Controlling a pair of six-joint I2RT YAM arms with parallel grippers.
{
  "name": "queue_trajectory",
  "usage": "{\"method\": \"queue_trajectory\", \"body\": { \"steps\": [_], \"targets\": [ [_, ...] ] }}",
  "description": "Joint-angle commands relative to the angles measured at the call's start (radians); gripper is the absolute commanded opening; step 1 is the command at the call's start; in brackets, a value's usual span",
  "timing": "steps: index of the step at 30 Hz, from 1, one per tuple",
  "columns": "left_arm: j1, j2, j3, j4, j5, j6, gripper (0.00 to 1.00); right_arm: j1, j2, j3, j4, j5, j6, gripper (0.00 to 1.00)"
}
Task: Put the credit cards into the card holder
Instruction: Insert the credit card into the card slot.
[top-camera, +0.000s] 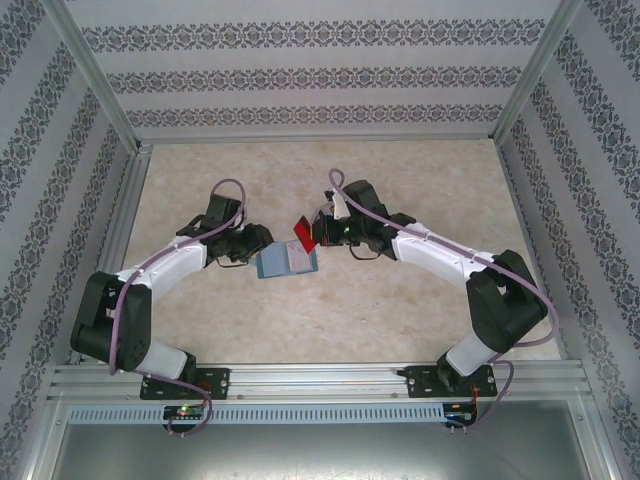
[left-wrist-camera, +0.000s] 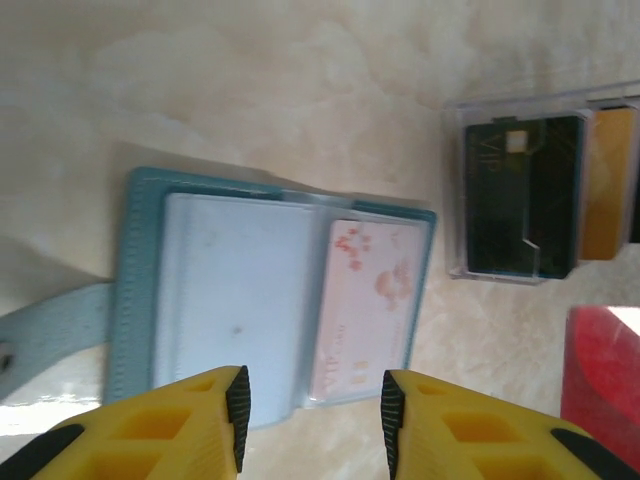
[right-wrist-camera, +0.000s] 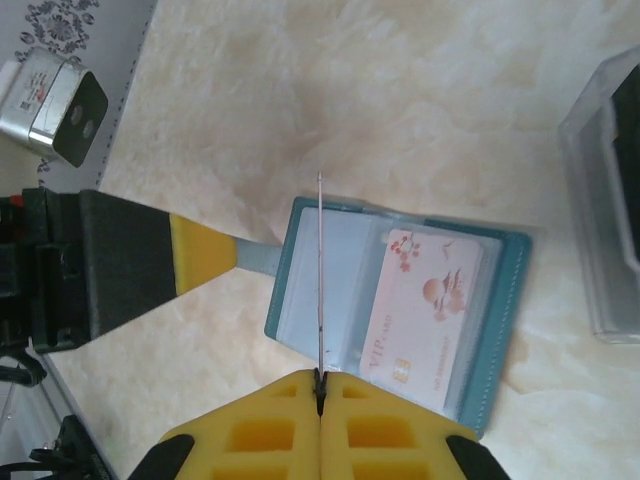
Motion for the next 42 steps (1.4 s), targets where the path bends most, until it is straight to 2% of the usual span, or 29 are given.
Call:
{"method": "queue_trajectory", "body": {
  "steps": [1, 10, 21, 34, 42],
  "targets": [
    [0.023, -0.008, -0.035, 0.004, -0.013, -0.022, 0.42, 0.008, -0.001, -0.049, 0.172, -0.040, 0.107, 0.08],
    [0.043, 0.001, -0.088, 0.042, -0.005, -0.002, 0.39, 0.027, 0.078, -0.120, 0.333, -0.068, 0.234, 0.08],
    [0.053, 0.023, -0.101, 0.055, -0.010, 0.012, 0.38, 0.066, 0.145, -0.118, 0.357, -0.050, 0.240, 0.07],
    [0.056, 0.119, -0.067, 0.062, 0.004, 0.031, 0.34, 0.061, 0.198, -0.149, 0.375, -0.028, 0.246, 0.07],
    [0.056, 0.121, -0.072, 0.057, -0.006, 0.032, 0.33, 0.056, 0.232, -0.154, 0.394, -0.017, 0.245, 0.07]
  ]
}}
